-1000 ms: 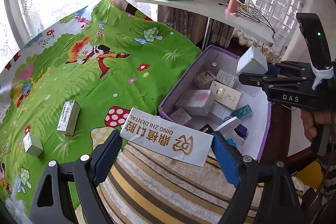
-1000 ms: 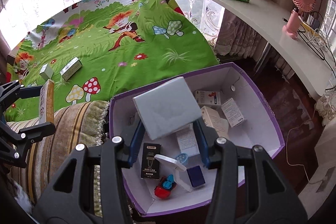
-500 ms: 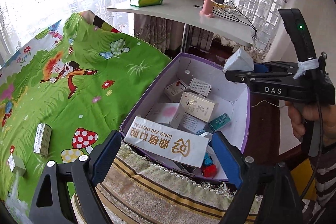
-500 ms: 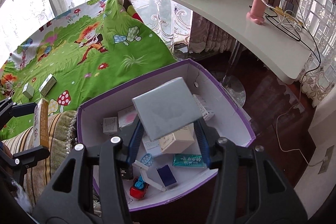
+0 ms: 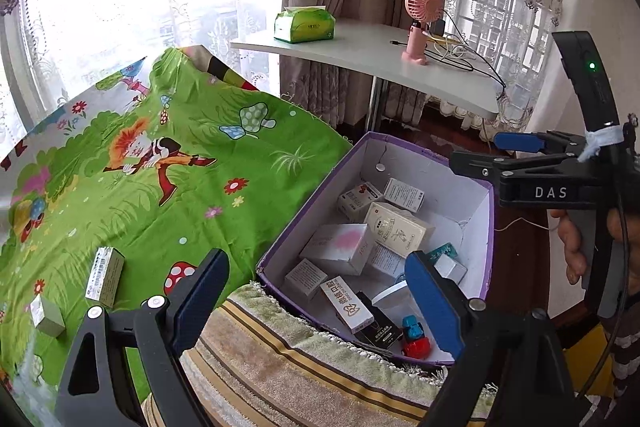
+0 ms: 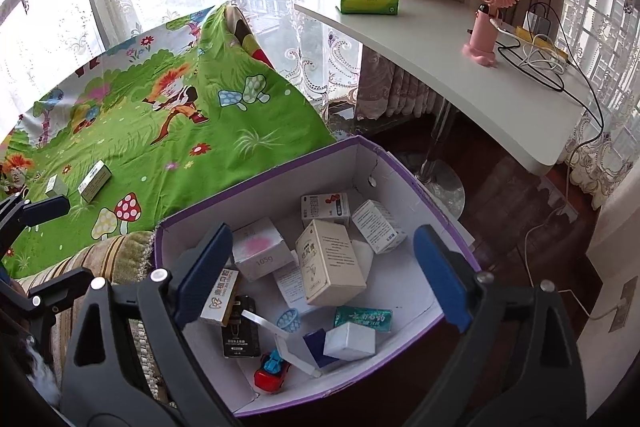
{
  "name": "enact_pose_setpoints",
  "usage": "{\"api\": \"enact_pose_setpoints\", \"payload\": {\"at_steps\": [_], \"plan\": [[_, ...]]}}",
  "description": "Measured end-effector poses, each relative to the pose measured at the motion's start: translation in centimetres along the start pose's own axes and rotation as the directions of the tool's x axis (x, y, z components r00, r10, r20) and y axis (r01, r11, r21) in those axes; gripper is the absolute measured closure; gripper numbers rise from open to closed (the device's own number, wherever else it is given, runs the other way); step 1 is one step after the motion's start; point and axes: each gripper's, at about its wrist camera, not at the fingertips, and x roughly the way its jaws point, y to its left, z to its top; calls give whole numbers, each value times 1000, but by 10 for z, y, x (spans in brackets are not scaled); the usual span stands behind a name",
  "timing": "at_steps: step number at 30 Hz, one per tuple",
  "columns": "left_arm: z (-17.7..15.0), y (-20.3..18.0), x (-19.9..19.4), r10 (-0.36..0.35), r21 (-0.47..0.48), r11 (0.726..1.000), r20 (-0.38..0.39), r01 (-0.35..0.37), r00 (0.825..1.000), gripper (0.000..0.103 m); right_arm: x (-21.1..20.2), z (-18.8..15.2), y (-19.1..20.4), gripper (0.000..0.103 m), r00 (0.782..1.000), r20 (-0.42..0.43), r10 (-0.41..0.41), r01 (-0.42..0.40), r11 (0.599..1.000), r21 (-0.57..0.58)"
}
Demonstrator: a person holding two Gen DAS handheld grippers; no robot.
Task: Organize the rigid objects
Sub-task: 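Move both open tools back toward the last two boxes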
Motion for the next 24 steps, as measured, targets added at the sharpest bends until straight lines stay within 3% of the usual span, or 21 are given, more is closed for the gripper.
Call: {"api": "enact_pose_setpoints", "payload": {"at_steps": [3, 7, 13, 19, 24], "plan": [[-1, 8, -5, 18, 2, 1000, 11, -19, 1000, 12, -4, 1, 10, 5, 997, 43, -65, 66, 997, -25], [-3, 22, -10, 63, -19, 998, 20, -62, 998, 12, -3, 1, 26, 4, 995, 63, -71, 77, 993, -94], [-9, 55, -18, 137, -76, 988, 18, -135, 990, 12, 2, 3, 49, 3, 999, 43, -4, 9, 993, -121], [-18, 99, -28, 188, -171, 968, 0, -185, 982, 13, 8, 6, 74, 3, 989, 12, 147, -145, 981, -133], [-31, 138, -36, 248, -256, 936, -13, -243, 969, 14, 17, 12, 97, 3, 985, 2, 175, -172, 972, -158]]}}
